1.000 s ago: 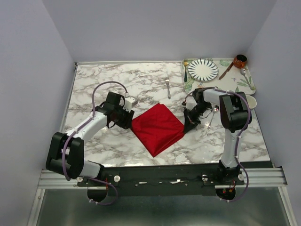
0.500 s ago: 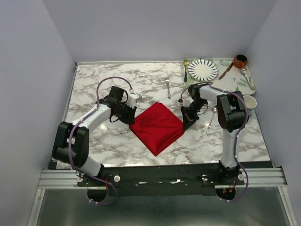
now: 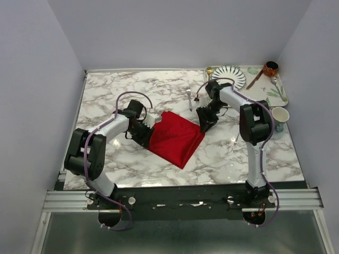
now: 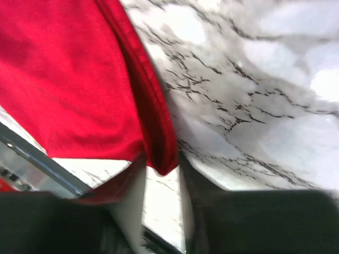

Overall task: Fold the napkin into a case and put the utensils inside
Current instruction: Smooth out the lower triangle-folded napkin at the center of the board.

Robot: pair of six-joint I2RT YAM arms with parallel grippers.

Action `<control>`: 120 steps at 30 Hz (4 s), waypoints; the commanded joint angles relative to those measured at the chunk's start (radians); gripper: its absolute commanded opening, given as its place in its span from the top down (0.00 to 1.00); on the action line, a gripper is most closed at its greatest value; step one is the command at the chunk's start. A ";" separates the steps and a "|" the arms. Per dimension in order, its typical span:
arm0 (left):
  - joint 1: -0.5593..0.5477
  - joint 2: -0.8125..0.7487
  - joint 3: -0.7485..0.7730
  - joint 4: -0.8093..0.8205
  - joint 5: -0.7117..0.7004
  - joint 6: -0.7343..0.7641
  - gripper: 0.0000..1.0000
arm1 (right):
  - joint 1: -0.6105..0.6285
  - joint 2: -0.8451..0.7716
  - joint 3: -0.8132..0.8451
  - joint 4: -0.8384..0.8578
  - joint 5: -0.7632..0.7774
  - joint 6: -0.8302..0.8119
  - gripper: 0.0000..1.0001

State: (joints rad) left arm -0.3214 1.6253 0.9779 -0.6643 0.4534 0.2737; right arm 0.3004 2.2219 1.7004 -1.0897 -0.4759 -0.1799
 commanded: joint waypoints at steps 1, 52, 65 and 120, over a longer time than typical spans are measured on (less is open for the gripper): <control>-0.010 -0.088 0.031 -0.089 0.088 0.123 0.69 | -0.009 -0.040 0.051 -0.016 -0.022 -0.026 0.50; -0.558 0.192 0.323 0.292 -0.235 -0.110 0.48 | -0.179 -0.045 -0.295 0.278 -0.314 0.281 0.74; -0.582 0.263 0.334 0.250 -0.246 -0.105 0.48 | -0.181 -0.008 -0.266 0.312 -0.283 0.312 0.78; -0.532 0.100 0.280 0.339 -0.211 -0.241 0.46 | -0.187 -0.093 -0.281 0.309 -0.383 0.319 0.81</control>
State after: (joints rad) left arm -0.8822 1.7477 1.2087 -0.3988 0.2874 0.1143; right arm 0.1177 2.1654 1.4220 -0.8093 -0.8349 0.1417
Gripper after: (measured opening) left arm 0.528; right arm 0.174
